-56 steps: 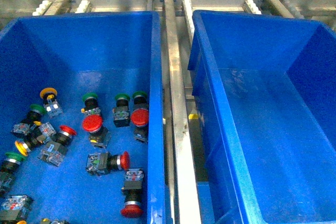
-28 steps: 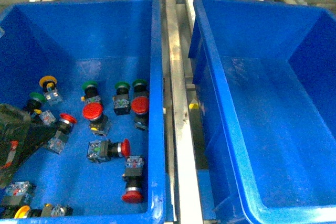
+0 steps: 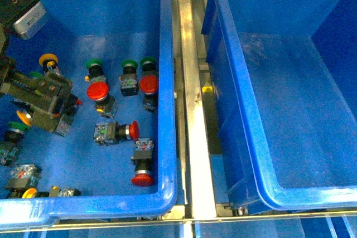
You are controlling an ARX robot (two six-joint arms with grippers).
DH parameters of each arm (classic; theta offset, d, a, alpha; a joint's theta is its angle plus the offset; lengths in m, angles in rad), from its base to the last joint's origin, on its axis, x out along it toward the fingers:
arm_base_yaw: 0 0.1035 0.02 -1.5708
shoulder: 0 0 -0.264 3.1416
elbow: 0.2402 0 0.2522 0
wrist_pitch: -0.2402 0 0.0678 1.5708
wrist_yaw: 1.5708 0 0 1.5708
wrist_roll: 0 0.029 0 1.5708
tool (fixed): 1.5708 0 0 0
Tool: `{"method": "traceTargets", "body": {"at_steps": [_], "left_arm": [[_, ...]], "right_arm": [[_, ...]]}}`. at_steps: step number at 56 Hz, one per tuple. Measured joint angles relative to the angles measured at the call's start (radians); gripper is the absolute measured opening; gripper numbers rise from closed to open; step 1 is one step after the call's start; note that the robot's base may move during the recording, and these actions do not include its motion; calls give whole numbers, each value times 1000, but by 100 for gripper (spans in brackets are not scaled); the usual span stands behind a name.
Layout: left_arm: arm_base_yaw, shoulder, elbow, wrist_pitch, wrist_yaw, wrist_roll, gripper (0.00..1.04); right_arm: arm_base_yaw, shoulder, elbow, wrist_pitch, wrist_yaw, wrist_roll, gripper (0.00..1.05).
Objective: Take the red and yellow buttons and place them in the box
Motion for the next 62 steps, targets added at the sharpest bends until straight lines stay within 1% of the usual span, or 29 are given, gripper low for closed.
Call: {"method": "traceTargets", "body": {"at_steps": [16,39,62], "left_arm": [[-10,155,89,26,-13,0,97],[-45,309,218,38,2,-19,97],[-61,365,302,36,16,-31,97]], "right_arm": [[0,0,0,0,0,0,98],[0,0,0,0,0,0,98],[0,0,0,0,0,0,98]]}}
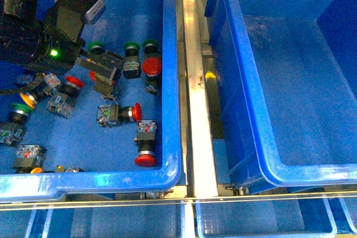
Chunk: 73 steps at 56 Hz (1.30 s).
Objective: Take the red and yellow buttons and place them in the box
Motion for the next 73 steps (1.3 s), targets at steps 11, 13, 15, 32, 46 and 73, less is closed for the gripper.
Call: {"method": "traceTargets", "body": {"at_steps": [11,13,15,32,46,73], "left_arm": [[-7,23,19,-2,16,0,97],[-10,33,25,-2,17,-1,97],[-11,45,31,-2,17,-2,97],[-21,84,65,-5,18,-18,97],[-19,86,71,-5,25,-37,68],[19,29,-25,5,67,-82,36]], "right_arm": [[0,0,0,0,0,0,98],[0,0,0,0,0,0,98],[0,0,0,0,0,0,98],[0,0,0,0,0,0,98],[0,0,0,0,0,0,98],[0,0,0,0,0,0,98]]}}
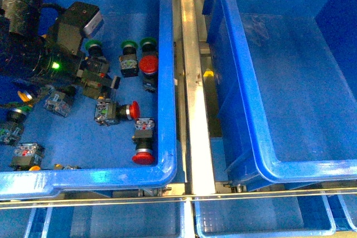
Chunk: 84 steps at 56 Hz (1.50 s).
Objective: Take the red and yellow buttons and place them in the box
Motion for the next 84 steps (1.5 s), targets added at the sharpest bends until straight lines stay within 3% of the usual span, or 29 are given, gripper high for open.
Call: {"method": "traceTargets", "body": {"at_steps": [30,43,51,61,68,78,84], "left_arm": [[60,-320,-293,22,181,-166,36],[135,-556,-398,-31,423,-419,36],[158,-642,-423,-84,533,-535,36],[164,-751,-458,-34,638,-736,36],[108,-802,-475,72,638,-891,36],[-88,-784,-486,257,511,-1076,36],[-251,-750,-478,305,404,-1171,36]], "right_arm": [[0,0,0,0,0,0,98],[0,0,0,0,0,0,98],[0,0,0,0,0,0,98],[0,0,0,0,0,0,98],[0,0,0,0,0,0,98],[0,0,0,0,0,0,98],[0,0,0,0,0,0,98]]}}
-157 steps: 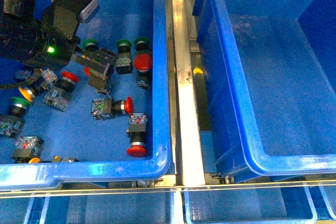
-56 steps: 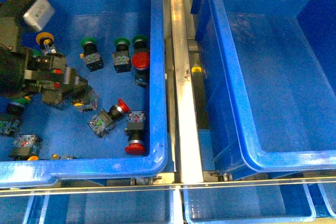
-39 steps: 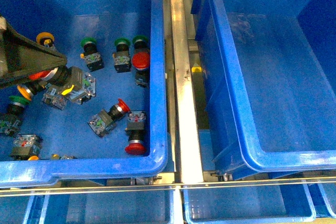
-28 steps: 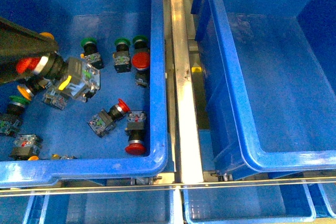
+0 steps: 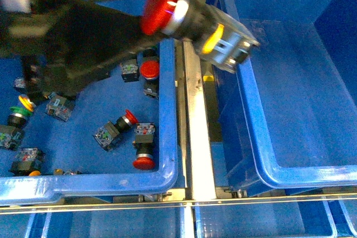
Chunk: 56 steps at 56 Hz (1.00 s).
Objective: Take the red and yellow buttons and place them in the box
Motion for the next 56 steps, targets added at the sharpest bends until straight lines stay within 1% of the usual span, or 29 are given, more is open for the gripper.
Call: {"method": "traceTargets", "body": {"at_steps": [2,5,10,15,24,31,39,44,56], "left_arm": [[-55,14,6,16,-31,-26,36],[-114,23,20,18,-62,-47,36],[-176,29,35,30,-91,-76,36],[-208,33,43,34,-114,-96,36],[-211,35,48,37,-140,-117,36],[-191,35,54,37,-134,-119,36],[-165,71,59,7,-111,-88,36],[-159,108,59,-31,-114,-56,36],[-159,205,59,-17,-121,-20,36]], "right_arm": [[0,0,0,0,0,0,98],[0,0,0,0,0,0,98],[0,0,0,0,0,0,98],[0,0,0,0,0,0,98],[0,0,0,0,0,0,98],[0,0,0,0,0,0,98],[0,0,0,0,0,0,98],[0,0,0,0,0,0,98],[0,0,0,0,0,0,98]]}}
